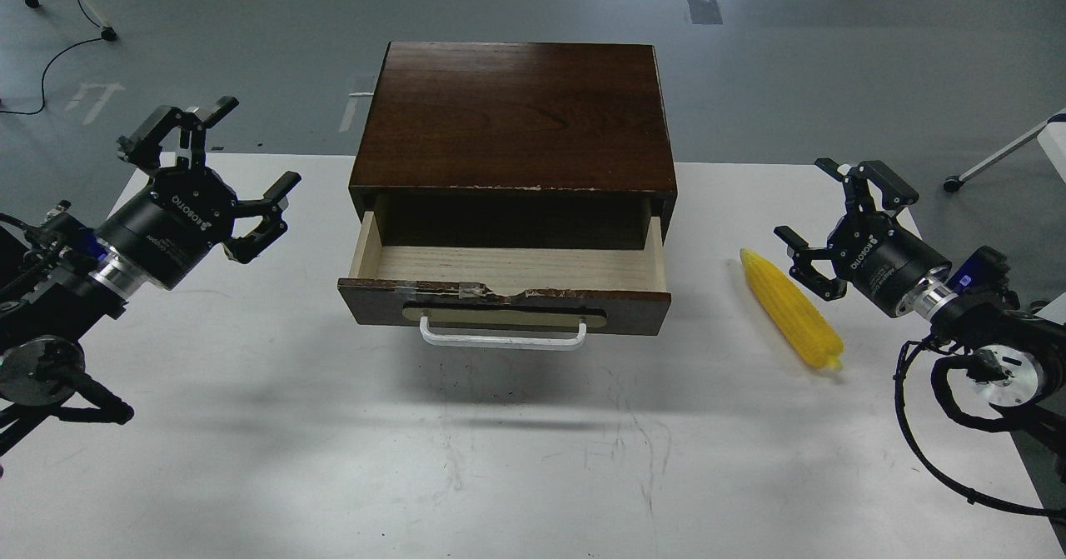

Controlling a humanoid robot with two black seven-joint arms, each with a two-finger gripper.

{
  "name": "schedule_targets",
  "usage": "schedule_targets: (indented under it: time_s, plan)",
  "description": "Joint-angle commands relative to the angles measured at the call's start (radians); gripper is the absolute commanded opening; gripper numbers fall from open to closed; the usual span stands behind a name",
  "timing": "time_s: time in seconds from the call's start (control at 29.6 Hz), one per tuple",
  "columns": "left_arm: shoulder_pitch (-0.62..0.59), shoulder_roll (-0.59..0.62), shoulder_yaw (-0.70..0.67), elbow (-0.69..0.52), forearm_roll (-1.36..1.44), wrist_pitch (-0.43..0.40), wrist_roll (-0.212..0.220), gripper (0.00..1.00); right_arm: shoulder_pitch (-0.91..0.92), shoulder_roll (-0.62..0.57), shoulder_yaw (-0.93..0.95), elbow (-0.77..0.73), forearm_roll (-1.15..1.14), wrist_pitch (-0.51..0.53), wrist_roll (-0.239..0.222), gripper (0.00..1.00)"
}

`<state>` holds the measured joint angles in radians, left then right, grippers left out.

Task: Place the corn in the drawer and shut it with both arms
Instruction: 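Move the right gripper toward the yellow corn cob on the table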

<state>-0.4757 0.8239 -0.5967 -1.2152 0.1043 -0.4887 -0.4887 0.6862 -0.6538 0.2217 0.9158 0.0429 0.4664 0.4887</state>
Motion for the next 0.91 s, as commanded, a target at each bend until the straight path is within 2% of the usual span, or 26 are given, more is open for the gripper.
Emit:
schedule_targets:
  time_s: [0.0, 0.44, 0.71, 0.88]
  plan:
    - [0.0, 0.0, 0.0, -0.001, 0.0, 0.0, 0.0, 1.0, -0.001, 0.0, 0.001, 0.0, 0.0, 0.0, 0.0, 1.0]
    - [0.0, 0.0, -0.011, 0.0, 0.0, 0.0, 0.0, 1.0, 0.001, -0.009, -0.002, 0.003, -0.015, 0.003, 0.0, 1.0]
    - [-0.001, 0.037, -0.009, 0.052, 0.002, 0.0, 0.0, 1.0, 0.012, -0.089, -0.012, 0.017, -0.026, 0.012, 0.0, 1.0]
    - [-0.001, 0.044, -0.009, 0.051, 0.002, 0.0, 0.0, 1.0, 0.062, -0.171, -0.019, 0.025, -0.187, 0.022, 0.0, 1.0]
